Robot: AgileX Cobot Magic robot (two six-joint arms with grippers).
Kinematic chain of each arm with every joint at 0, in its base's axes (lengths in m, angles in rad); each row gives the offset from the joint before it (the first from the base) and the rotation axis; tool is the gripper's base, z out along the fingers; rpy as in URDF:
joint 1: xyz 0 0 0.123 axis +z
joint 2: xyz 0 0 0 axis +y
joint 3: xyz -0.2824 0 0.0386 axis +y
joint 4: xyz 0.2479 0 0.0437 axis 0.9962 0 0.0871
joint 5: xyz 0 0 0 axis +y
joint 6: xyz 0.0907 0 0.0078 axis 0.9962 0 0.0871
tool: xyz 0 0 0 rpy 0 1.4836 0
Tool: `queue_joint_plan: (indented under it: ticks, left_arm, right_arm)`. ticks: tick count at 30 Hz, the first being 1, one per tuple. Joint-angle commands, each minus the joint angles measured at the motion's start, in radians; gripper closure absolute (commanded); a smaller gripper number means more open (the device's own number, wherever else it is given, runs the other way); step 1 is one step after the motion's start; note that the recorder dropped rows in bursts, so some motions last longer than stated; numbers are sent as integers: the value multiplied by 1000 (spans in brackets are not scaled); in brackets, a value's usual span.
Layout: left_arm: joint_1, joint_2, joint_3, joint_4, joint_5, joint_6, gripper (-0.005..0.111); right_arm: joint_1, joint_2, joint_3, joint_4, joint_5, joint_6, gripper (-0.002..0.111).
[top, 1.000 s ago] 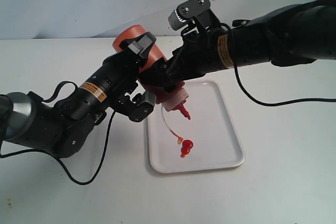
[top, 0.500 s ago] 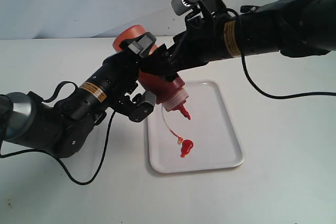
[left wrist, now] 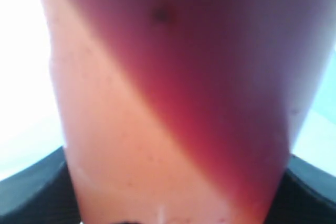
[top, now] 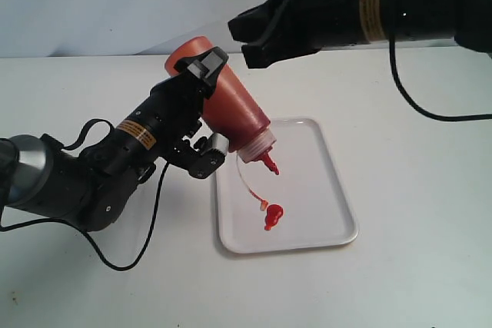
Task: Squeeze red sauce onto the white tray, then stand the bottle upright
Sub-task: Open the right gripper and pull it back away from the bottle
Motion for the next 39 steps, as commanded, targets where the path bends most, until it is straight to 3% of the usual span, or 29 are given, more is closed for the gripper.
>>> queue_joint_plan:
  ticks: [1,7,10,22,30,34,39]
  left_arm:
    - [-2,-20,-5,-6,-46,-15,107]
    - [-2,-20,-5,-6,-46,-15,107]
    - [-2,-20,-5,-11,-46,-15,107]
    - [-2,-20,-5,-34,-46,-15,107]
    - [-2,-20,-5,-34,-46,-15,107]
    - [-2,-20,-5,-34,-46,-15,107]
    - [-2,-20,-5,-33,-46,-19,107]
  right_arm:
    - [-6,-70,35,10,116,21,108]
    - [-6,-183,208,10,549,21,108]
    - [-6,-214,305,10,659,17,108]
    - [-6,-202,369,10,687,32,108]
    - [-6,4,377,10,725,32,108]
    - [-8,22,377,10,751,150,108]
    - [-8,20,383,10,693,151,108]
